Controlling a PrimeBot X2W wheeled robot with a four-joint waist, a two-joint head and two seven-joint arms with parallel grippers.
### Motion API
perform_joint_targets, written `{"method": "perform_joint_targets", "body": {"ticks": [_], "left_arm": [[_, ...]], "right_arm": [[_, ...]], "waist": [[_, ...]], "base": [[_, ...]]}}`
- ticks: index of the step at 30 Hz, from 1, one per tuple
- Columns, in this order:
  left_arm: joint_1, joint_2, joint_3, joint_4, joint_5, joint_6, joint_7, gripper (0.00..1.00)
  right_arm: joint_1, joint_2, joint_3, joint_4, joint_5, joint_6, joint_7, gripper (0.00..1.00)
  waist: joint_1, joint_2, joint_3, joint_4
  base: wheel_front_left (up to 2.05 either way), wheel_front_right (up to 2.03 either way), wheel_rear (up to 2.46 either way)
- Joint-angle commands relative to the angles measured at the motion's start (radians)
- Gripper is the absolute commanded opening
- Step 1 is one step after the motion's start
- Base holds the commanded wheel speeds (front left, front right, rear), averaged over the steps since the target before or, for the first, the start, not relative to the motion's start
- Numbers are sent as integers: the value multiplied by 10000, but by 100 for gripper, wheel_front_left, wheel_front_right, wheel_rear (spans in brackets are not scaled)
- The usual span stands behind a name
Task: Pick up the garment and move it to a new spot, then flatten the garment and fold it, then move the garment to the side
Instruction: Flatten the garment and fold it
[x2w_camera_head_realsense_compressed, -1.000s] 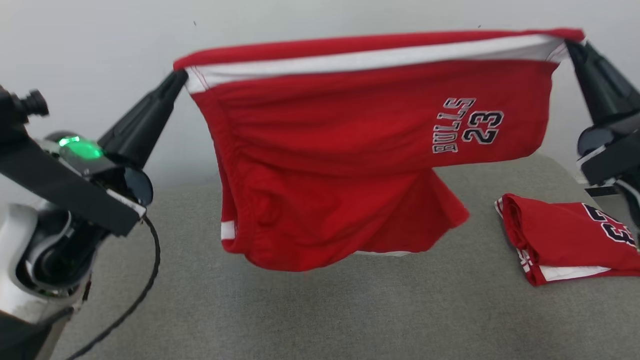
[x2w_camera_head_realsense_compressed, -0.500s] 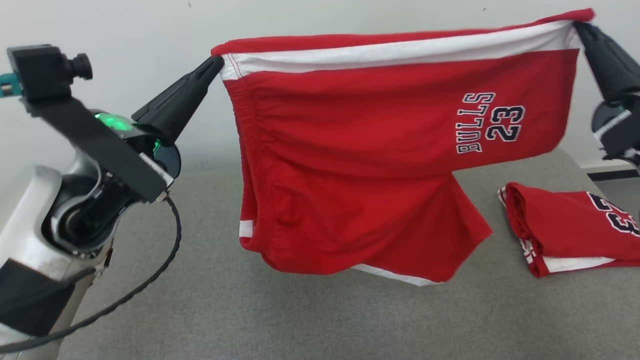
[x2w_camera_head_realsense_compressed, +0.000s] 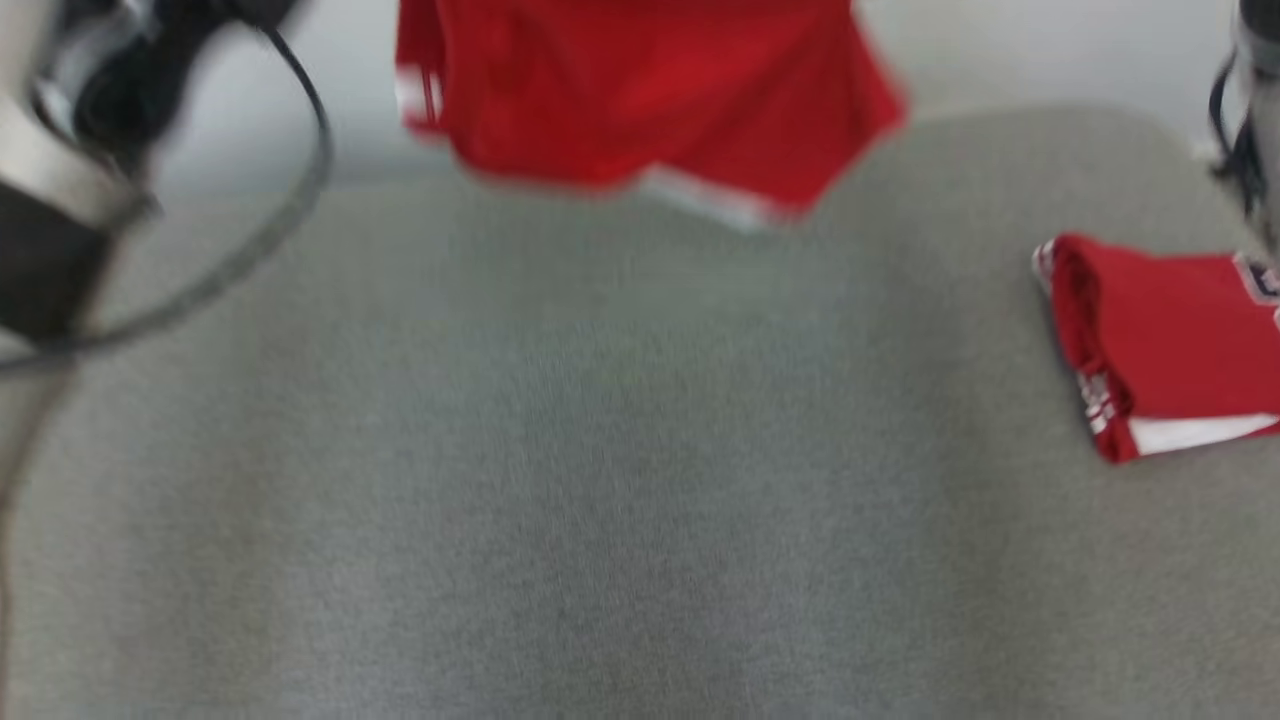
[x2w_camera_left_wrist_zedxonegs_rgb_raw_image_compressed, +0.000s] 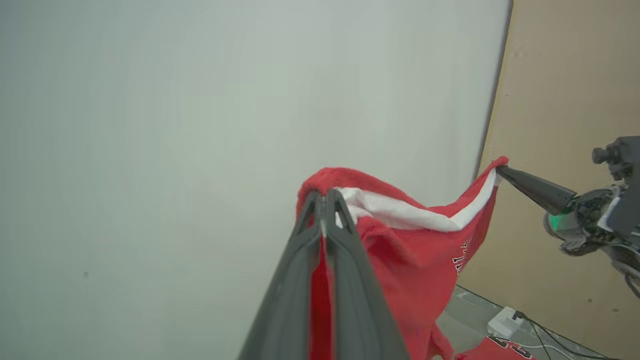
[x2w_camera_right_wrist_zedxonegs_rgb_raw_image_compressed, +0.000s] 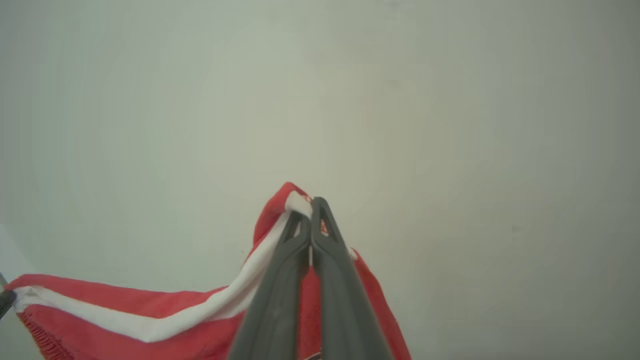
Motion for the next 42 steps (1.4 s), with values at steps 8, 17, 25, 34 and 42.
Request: {"method": "perform_joint_targets", "body": {"ticks": [8, 17, 25, 34, 42], "left_arm": [[-3260, -188, -1046, 2423, 2100, 1, -3319, 0], [-2291, 116, -1286, 1136, 1740, 2, -3501, 0], [361, 1476, -2673, -1812, 4, 1, -3507, 0], [3289, 3095, -3378, -4397, -1703, -1, -3506, 0], [5765, 3885, -3717, -5186, -2105, 1, -3507, 0]], "right_arm": [[-3188, 1115, 317, 2287, -1303, 3, -3462, 0], [-2685, 1063, 1249, 2486, -800, 3, -4115, 0], [-181, -530, 2794, 401, 796, 3, -4085, 0], [2664, -2885, 3806, -2025, 3219, 3, -3269, 0], [4763, -4103, 4564, -3162, 4419, 2, -2764, 0]], "waist": [[-2, -1, 4826, -485], [-2, -1, 6095, -205], [-2, -1, 5150, 231], [-2, -1, 3622, 406], [-2, -1, 2202, 282]], "base": [[0, 0, 0], [0, 0, 0], [0, 0, 0], [0, 0, 0], [0, 0, 0]]}}
